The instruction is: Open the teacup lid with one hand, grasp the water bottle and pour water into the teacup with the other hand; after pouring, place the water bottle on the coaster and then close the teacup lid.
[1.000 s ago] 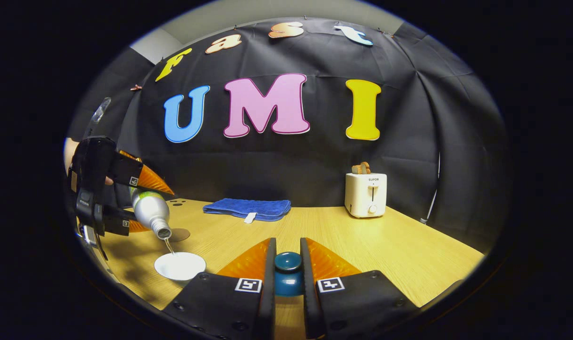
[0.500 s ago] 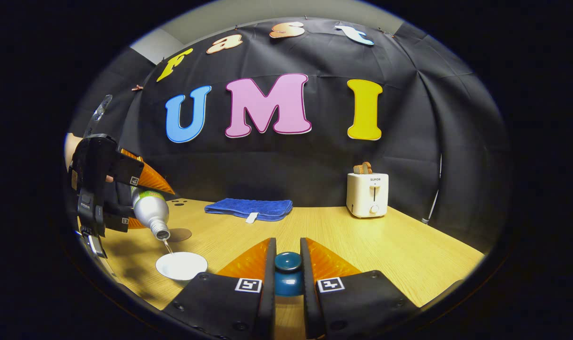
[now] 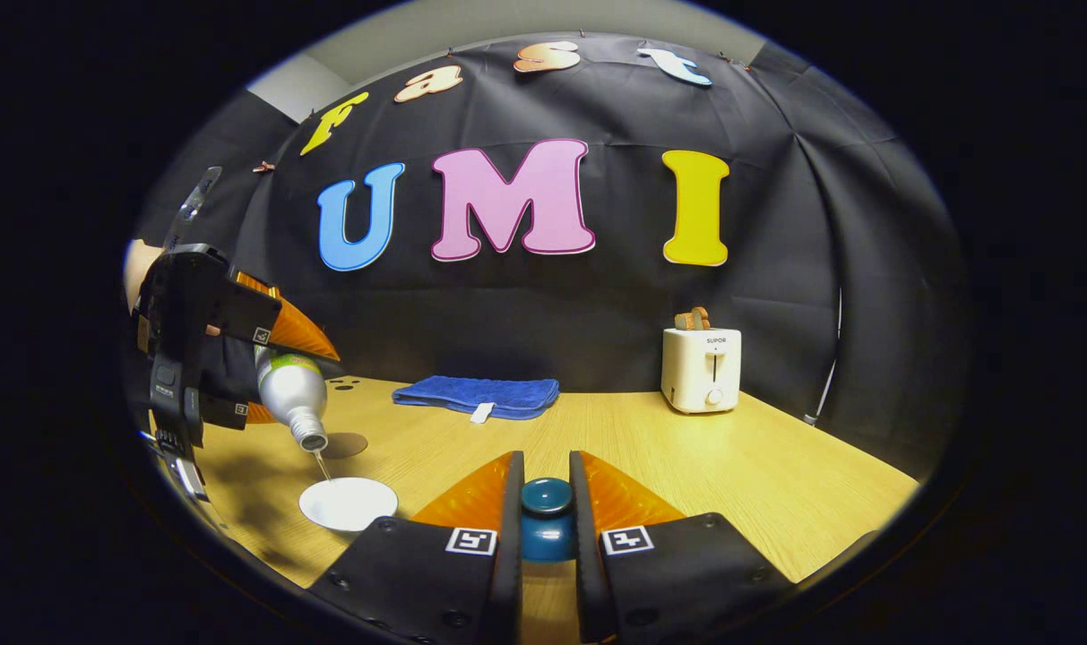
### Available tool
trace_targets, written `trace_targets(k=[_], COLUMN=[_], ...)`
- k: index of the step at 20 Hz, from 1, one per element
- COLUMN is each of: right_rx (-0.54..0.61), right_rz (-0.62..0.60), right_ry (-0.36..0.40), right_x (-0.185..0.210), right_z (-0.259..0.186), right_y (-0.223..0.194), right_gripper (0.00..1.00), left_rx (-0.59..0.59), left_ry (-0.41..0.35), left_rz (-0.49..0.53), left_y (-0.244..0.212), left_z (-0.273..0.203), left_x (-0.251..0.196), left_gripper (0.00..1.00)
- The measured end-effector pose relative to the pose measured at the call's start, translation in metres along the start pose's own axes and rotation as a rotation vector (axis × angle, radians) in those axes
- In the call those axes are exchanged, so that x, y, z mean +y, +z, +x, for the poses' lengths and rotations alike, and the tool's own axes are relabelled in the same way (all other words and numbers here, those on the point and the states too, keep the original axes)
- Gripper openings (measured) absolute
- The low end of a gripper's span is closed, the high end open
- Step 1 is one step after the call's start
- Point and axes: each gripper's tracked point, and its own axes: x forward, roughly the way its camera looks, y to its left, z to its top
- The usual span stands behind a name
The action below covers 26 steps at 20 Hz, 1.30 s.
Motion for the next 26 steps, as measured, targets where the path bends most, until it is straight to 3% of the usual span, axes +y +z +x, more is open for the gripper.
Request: trace_targets(k=[26], right_rx=[0.0], right_rz=[0.0], right_ry=[-0.001], right_x=[-0.0016], right_z=[0.0002], right_y=[-0.0004], right_gripper=[0.28], left_rx=[0.0], left_ry=[0.029], left_rz=[0.087], left_y=[0.0038], left_z=[-0.0022], left_x=[0.0013], left_gripper=[0.82])
